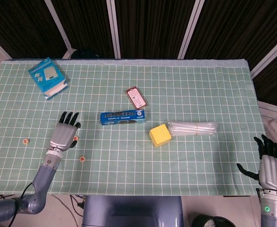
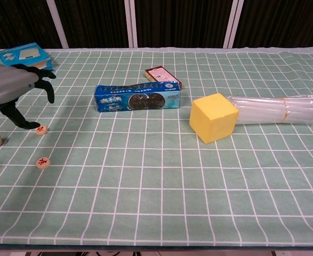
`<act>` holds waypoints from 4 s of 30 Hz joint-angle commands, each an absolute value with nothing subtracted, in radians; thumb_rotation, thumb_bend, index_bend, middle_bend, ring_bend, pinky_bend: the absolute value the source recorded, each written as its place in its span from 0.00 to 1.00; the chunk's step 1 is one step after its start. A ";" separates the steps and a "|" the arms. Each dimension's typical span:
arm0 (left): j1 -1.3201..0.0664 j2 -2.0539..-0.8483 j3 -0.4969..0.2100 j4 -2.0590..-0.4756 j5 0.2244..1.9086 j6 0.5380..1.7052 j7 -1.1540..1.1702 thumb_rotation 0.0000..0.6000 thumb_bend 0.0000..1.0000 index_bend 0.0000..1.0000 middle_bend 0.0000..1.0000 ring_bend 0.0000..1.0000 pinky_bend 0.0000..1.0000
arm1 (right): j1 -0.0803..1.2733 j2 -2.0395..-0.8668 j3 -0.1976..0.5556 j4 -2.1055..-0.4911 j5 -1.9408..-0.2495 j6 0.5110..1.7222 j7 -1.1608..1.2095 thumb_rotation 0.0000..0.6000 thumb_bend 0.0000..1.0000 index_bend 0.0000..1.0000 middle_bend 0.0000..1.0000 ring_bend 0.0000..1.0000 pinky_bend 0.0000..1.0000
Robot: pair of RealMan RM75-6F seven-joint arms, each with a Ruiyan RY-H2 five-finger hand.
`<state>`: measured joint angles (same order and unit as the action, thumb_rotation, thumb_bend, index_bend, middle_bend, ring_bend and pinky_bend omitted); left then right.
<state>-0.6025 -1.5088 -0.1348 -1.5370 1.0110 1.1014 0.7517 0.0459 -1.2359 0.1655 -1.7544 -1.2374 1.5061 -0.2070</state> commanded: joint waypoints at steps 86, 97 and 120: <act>-0.561 -1.446 -0.049 -1.577 1.109 1.164 0.668 1.00 0.31 0.50 0.07 0.00 0.00 | 0.046 -1.239 0.179 -1.764 -1.203 1.507 -0.200 1.00 0.27 0.12 0.05 0.01 0.00; -0.467 -1.389 0.024 -1.533 1.204 1.203 0.512 1.00 0.31 0.50 0.07 0.00 0.00 | 0.045 -1.240 0.176 -1.769 -1.208 1.510 -0.202 1.00 0.27 0.12 0.05 0.01 0.00; -0.441 -1.425 -0.006 -1.443 1.190 1.171 0.523 1.00 0.31 0.50 0.07 0.00 0.00 | 0.045 -1.240 0.178 -1.769 -1.206 1.512 -0.202 1.00 0.27 0.12 0.05 0.01 0.00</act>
